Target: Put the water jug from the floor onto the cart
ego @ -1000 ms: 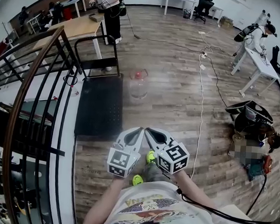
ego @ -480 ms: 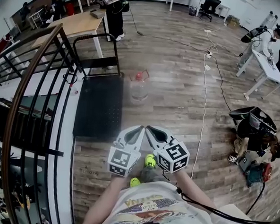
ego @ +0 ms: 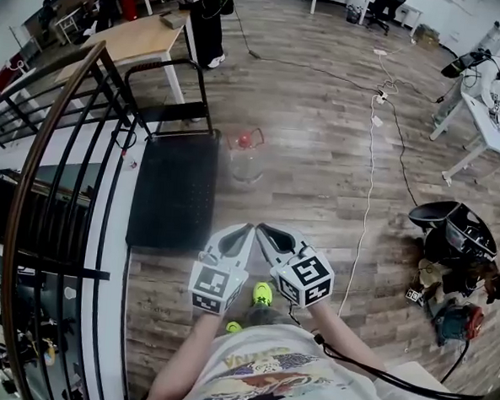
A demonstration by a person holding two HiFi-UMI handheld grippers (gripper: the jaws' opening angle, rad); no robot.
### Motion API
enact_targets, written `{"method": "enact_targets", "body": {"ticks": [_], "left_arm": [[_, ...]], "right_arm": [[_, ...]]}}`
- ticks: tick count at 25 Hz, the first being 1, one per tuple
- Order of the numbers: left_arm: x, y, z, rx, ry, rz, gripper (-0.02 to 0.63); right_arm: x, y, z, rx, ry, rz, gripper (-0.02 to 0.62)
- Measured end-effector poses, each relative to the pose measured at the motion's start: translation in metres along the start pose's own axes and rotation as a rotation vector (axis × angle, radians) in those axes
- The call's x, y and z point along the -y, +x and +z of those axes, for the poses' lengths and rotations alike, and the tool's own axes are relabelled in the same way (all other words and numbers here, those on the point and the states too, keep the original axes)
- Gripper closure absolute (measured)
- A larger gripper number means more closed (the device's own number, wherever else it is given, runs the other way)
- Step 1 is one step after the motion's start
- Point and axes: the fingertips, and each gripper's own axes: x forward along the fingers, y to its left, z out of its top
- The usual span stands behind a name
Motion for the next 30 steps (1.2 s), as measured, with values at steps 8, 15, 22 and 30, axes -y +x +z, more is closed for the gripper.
{"method": "enact_targets", "body": {"ticks": [8, 15, 22, 30], "left_arm": [[-0.002, 0.053, -0.001, -0.023, 0.008, 0.000, 0.594], [-0.016, 0.072, 0.008, -0.027, 0.011, 0.018, 0.594], [-0.046, 0.093, 0.014, -0.021, 0.012, 0.042, 0.594], [-0.093, 0.131, 0.029, 0.016, -0.003, 0.040, 0.594]], "right_arm": [[0.052, 0.009, -0.003, -0.020, -0.006, 0.018, 0.568], [0.069, 0.024, 0.008, -0.020, -0.026, 0.025, 0.568], [0.087, 0.053, 0.020, -0.012, -0.034, 0.031, 0.568], [0.119, 0.098, 0.039, 0.020, 0.012, 0.031, 0.568]]}}
